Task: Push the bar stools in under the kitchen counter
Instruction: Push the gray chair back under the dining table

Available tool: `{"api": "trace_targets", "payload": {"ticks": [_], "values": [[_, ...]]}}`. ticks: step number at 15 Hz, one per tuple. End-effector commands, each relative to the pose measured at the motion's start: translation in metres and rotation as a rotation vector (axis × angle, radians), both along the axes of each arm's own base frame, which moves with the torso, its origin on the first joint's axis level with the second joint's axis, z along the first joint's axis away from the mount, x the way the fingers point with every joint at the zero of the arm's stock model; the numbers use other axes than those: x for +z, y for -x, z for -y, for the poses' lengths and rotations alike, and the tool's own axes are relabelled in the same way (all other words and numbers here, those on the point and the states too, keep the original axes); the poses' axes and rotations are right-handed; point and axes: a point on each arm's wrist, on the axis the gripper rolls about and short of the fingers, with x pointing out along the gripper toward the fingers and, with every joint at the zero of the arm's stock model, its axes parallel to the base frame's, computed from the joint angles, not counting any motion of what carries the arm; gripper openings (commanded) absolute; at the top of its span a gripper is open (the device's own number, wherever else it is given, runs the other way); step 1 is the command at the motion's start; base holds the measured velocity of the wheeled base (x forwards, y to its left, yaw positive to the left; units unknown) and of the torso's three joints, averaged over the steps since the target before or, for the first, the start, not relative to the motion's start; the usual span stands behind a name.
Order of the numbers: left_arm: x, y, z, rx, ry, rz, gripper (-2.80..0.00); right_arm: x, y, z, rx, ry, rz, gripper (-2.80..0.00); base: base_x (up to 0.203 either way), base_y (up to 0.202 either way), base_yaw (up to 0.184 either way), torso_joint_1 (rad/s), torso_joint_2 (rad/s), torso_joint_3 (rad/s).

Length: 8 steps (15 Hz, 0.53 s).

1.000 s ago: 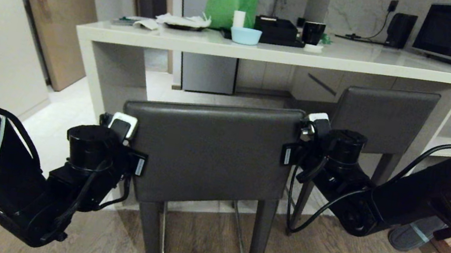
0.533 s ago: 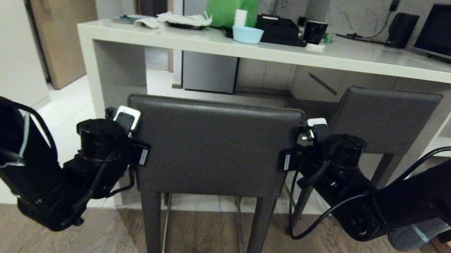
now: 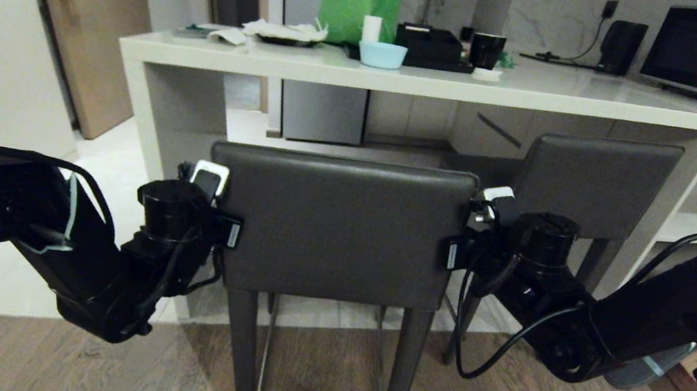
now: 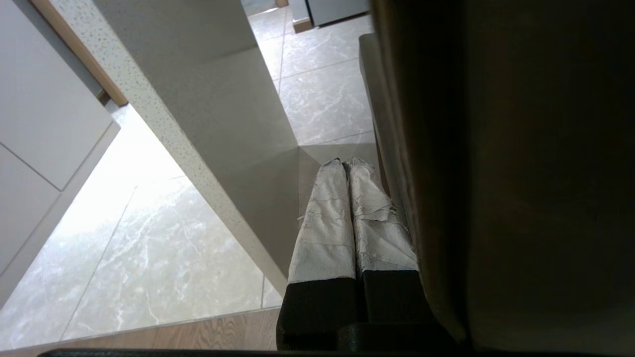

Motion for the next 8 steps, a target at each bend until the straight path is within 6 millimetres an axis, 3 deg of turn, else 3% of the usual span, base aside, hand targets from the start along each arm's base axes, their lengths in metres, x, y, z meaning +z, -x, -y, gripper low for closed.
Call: {"api": "trace_targets", "payload": {"ticks": [1, 8], "values": [[0.008, 0.005, 0.005, -0.015, 0.012, 0.021, -2.8, 0.003, -0.004, -0.008, 0.009, -0.011, 0.024, -2.8, 0.0, 0.0, 0.0, 0.0, 0.0, 0.0], [0.019, 0.012, 0.003, -0.039, 0.037, 0.035, -2.8, 0.013, -0.016, -0.013, -0.003, -0.013, 0.032, -2.8, 0.0, 0.0, 0.0, 0.0, 0.0, 0.0]]}}
